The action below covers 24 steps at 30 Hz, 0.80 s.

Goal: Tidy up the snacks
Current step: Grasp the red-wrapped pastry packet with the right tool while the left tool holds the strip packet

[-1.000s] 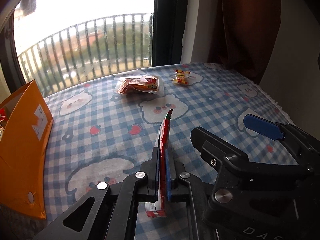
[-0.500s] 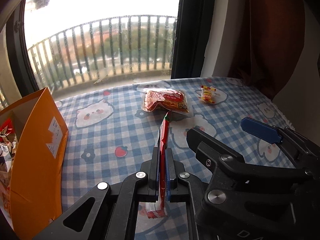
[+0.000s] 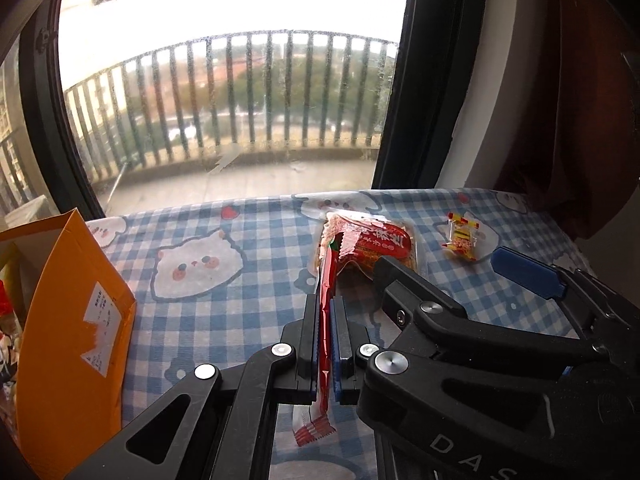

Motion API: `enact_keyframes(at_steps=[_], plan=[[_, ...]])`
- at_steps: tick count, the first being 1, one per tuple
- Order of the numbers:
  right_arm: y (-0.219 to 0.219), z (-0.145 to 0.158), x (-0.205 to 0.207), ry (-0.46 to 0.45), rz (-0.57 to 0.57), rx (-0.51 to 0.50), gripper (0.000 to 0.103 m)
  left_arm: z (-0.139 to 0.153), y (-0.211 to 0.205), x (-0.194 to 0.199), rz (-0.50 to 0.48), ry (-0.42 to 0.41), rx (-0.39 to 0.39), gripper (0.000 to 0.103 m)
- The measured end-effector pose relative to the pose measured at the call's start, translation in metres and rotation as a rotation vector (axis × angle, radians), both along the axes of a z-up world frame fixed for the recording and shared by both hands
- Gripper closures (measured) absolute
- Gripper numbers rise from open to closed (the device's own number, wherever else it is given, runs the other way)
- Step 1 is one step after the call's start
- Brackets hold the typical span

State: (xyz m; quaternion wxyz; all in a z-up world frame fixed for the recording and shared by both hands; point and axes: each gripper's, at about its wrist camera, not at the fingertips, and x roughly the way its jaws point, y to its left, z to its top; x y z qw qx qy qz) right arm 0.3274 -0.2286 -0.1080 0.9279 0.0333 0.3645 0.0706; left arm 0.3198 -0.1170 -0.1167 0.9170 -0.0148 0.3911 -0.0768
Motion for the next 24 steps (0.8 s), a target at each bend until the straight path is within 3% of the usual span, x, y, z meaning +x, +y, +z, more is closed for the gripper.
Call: enact_keyframes(at_steps=[9, 18, 21, 23, 24], plan=[[0.003, -0.030, 0.050, 0.050, -0.027, -0.008, 0.008, -0.020, 0.012, 0.029, 0.064, 0.023, 0.000, 0.102], [-0.001, -0.052, 0.070, 0.108, -0.022, 0.050, 0.008, -0.026, 0.016, 0.030, 0.102, -0.020, 0.043, 0.100], [0.000, -0.056, 0.073, 0.121, -0.024, 0.049, 0.008, -0.030, 0.019, 0.033, 0.122, -0.011, 0.040, 0.094], [0.001, -0.060, 0.076, 0.135, -0.014, 0.059, 0.014, -0.033, 0.021, 0.034, 0.131, -0.002, 0.040, 0.082], [0.002, -0.062, 0.077, 0.148, -0.008, 0.056, 0.023, -0.037, 0.022, 0.037, 0.126, 0.020, 0.034, 0.079]])
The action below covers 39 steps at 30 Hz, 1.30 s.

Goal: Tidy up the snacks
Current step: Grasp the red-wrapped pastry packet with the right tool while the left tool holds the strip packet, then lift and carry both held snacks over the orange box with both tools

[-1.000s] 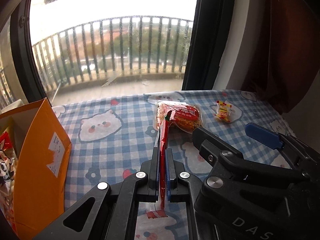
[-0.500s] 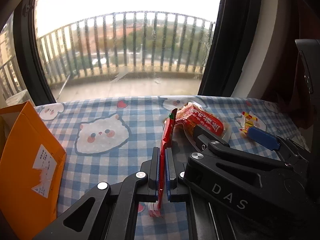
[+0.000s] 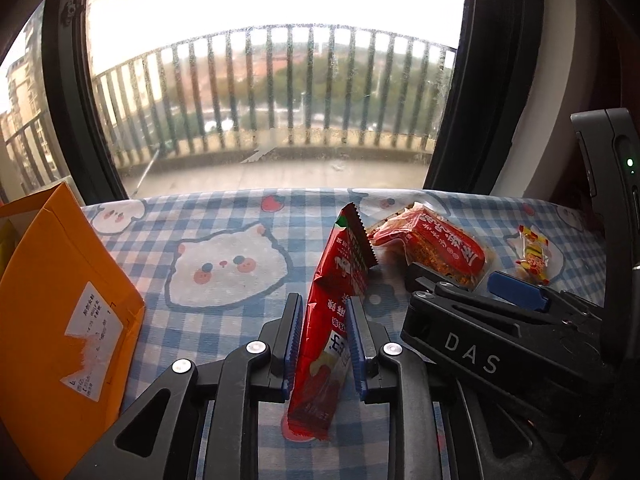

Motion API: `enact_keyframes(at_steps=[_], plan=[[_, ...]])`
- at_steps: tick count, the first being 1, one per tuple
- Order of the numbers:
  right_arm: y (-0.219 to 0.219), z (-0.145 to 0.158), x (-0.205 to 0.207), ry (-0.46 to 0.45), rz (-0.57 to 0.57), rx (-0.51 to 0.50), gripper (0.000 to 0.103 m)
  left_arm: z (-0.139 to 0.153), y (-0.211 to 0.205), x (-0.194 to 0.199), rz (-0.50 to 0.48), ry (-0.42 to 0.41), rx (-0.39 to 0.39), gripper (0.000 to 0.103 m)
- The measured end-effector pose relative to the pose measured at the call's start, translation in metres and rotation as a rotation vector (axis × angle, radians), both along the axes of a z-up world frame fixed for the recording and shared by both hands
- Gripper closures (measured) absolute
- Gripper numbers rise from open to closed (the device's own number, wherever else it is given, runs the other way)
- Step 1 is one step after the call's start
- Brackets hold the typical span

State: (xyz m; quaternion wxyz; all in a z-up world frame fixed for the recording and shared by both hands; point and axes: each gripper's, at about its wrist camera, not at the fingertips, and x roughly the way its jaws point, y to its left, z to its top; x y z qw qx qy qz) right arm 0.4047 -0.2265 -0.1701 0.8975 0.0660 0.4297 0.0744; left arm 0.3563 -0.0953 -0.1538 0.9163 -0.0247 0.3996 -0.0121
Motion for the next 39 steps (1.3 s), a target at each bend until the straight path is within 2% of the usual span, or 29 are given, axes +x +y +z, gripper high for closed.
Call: enact_keyframes(at_steps=[1, 2, 6, 7, 8, 10, 12, 13, 15, 17, 30, 39], plan=[[0.001, -0.002, 0.001, 0.014, 0.006, -0.014, 0.031, -0.004, 0.000, 0.001, -0.003, 0.015, -0.006, 0.077], [0.001, -0.005, 0.002, 0.022, 0.016, -0.020, 0.034, -0.006, -0.001, 0.002, -0.004, 0.020, -0.005, 0.072], [0.007, -0.006, -0.004, -0.017, 0.026, -0.080, 0.052, -0.018, 0.002, 0.007, -0.013, 0.072, -0.047, 0.064], [0.007, -0.007, -0.005, -0.024, 0.023, -0.093, 0.059, -0.020, 0.003, 0.008, -0.012, 0.082, -0.054, 0.058], [0.006, -0.007, -0.005, -0.032, 0.022, -0.095, 0.061, -0.021, 0.003, 0.007, -0.011, 0.079, -0.058, 0.054], [0.001, -0.007, -0.007, -0.039, 0.022, -0.093, 0.065, -0.022, 0.003, 0.006, -0.008, 0.068, -0.050, 0.054], [0.000, -0.006, -0.010, -0.044, 0.022, -0.096, 0.068, -0.022, 0.002, 0.005, -0.015, 0.061, -0.048, 0.058], [-0.001, -0.006, -0.011, -0.046, 0.024, -0.094, 0.070, -0.023, 0.001, 0.004, -0.025, 0.060, -0.054, 0.071], [0.000, -0.006, -0.014, -0.048, 0.029, -0.085, 0.072, -0.023, -0.001, 0.003, -0.040, 0.066, -0.064, 0.080], [0.002, -0.005, -0.017, -0.046, 0.034, -0.074, 0.072, -0.023, -0.005, 0.001, -0.055, 0.071, -0.069, 0.098], [-0.002, 0.002, -0.071, -0.030, 0.027, -0.037, 0.073, -0.017, -0.007, -0.052, -0.100, 0.072, -0.070, 0.098], [0.007, 0.011, -0.135, -0.030, 0.040, 0.003, 0.074, -0.009, -0.003, -0.109, -0.117, 0.075, -0.072, 0.098]])
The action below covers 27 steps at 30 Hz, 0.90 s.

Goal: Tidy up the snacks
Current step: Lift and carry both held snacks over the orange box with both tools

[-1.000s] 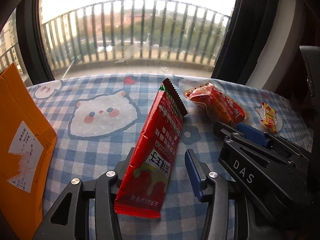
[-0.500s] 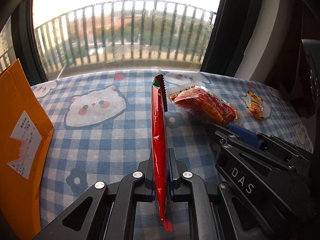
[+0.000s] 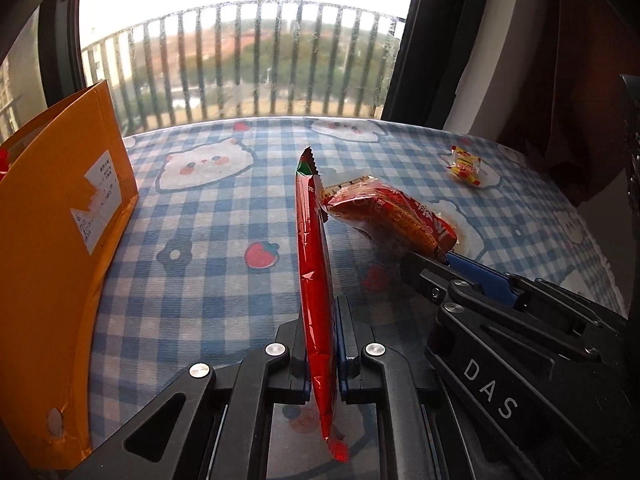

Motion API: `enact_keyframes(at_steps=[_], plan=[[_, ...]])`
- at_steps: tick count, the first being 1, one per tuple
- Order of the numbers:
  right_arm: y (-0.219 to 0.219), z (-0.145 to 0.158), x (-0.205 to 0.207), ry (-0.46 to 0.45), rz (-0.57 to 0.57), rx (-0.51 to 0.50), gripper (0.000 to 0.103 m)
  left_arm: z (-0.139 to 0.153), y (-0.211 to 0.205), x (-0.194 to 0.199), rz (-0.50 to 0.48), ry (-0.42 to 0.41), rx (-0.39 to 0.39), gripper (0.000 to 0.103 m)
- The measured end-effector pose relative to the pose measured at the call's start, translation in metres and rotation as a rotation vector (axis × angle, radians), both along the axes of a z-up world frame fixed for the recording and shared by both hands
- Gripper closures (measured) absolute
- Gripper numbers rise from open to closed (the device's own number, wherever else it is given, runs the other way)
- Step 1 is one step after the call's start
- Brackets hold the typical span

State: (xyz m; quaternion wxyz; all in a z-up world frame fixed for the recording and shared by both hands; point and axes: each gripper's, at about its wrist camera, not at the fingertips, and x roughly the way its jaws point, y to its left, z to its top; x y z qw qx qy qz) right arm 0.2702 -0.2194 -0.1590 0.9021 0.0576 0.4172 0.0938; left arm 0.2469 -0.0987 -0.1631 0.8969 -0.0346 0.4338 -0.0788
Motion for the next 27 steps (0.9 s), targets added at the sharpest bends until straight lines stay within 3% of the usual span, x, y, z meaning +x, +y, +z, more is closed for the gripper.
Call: enact_keyframes(at_steps=[17, 27], plan=[[0.001, 0.037, -0.092, -0.103, -0.034, 0.046, 0.074, 0.045, 0.008, -0.088, -0.007, -0.113, -0.010, 0.098], [-0.001, 0.077, -0.129, -0.198, -0.045, 0.057, 0.074, 0.086, 0.004, -0.125, -0.013, -0.210, -0.004, 0.098]])
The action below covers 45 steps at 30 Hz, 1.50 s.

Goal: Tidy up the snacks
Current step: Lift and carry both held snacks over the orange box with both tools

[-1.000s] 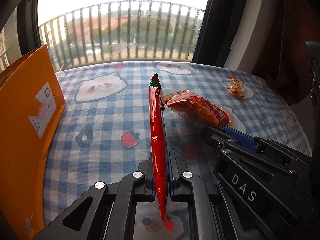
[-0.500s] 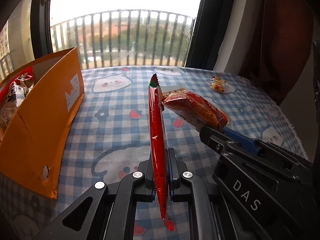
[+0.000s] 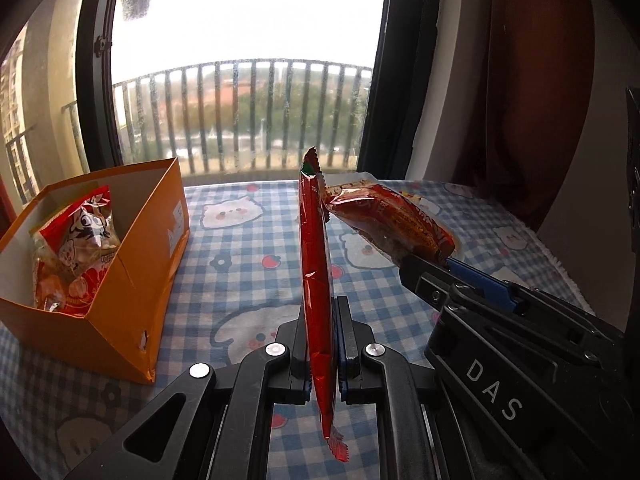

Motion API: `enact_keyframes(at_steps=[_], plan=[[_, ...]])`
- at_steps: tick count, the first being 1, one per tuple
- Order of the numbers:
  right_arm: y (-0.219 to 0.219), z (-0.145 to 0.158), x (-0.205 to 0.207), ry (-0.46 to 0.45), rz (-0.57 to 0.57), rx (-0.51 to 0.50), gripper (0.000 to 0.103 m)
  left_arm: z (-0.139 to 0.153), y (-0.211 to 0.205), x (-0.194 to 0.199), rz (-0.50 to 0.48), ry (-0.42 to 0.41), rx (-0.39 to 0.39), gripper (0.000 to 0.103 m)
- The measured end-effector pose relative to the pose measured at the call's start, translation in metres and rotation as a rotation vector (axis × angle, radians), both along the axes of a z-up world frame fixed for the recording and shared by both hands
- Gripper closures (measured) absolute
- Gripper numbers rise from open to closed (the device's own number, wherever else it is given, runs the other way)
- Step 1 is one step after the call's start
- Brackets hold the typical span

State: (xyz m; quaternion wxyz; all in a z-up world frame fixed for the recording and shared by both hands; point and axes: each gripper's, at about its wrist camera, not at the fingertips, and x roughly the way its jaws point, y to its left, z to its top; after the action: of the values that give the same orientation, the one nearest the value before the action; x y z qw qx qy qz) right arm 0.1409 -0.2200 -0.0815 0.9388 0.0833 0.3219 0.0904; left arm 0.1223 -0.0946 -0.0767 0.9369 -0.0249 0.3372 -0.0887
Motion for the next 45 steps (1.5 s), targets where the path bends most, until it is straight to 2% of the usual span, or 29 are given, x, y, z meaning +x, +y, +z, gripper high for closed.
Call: enact_keyframes(at_steps=[11, 23, 33, 45], plan=[[0.006, 0.042, -0.031, -0.099, -0.013, 0.016, 0.074, 0.041, 0.008, -0.025, -0.017, -0.097, 0.007, 0.098], [0.047, 0.075, -0.041, -0.175, 0.023, 0.005, 0.074, 0.066, 0.042, -0.037, 0.005, -0.172, -0.001, 0.097], [0.088, 0.092, -0.035, -0.225, 0.078, -0.022, 0.074, 0.084, 0.077, -0.043, 0.053, -0.222, -0.019, 0.097], [0.153, 0.090, -0.013, -0.228, 0.182, -0.040, 0.074, 0.083, 0.140, -0.031, 0.150, -0.209, -0.062, 0.097]])
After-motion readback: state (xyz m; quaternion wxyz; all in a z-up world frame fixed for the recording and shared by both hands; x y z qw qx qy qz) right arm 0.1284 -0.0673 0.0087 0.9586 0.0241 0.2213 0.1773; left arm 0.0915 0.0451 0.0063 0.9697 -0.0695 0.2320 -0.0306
